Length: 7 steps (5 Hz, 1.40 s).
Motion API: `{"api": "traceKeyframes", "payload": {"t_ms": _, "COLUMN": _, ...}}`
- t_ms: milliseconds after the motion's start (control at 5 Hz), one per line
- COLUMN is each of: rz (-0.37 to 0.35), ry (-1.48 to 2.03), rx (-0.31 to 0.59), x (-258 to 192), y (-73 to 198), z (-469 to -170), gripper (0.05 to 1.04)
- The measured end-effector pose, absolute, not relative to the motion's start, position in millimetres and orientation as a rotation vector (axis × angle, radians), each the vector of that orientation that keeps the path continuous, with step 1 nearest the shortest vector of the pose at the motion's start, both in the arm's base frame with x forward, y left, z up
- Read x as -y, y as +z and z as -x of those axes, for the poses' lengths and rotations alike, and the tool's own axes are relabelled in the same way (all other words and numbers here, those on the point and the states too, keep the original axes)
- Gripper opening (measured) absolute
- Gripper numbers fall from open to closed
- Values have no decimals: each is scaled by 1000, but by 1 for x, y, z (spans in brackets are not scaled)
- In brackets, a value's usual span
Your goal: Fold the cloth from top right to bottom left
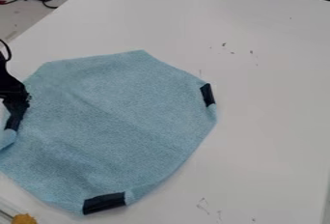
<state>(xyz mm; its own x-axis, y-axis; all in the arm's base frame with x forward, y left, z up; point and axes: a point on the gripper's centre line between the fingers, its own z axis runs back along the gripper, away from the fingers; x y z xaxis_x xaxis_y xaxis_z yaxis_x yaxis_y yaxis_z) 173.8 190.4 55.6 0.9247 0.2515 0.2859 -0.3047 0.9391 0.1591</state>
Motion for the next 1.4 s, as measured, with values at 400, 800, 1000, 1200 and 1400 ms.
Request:
{"api": "traceKeyframes", "payload": {"t_ms": 400, "rz": -219, "ry": 326, "rx": 259, "x": -172, "y": 55, "z": -168, "gripper": 1001}}
{"api": "traceKeyframes", "payload": {"t_ms": 800, "rz": -270, "ry": 348, "rx": 307, "x": -111, "y": 79, "z": -176, "gripper": 1001}}
{"api": "traceKeyframes", "payload": {"t_ms": 1000, "rz": -271, "ry": 340, "rx": 285, "x": -70, "y": 81, "z": -176, "gripper": 1001}}
{"api": "traceKeyframes", "payload": {"t_ms": 1200, "rz": -271, "ry": 337, "rx": 257, "x": -29, "y": 68, "z": -168, "gripper": 1001}}
{"api": "traceKeyframes", "payload": {"t_ms": 1400, "rz": -242, "ry": 397, "rx": 226, "x": -12, "y": 54, "z": -158, "gripper": 1001}}
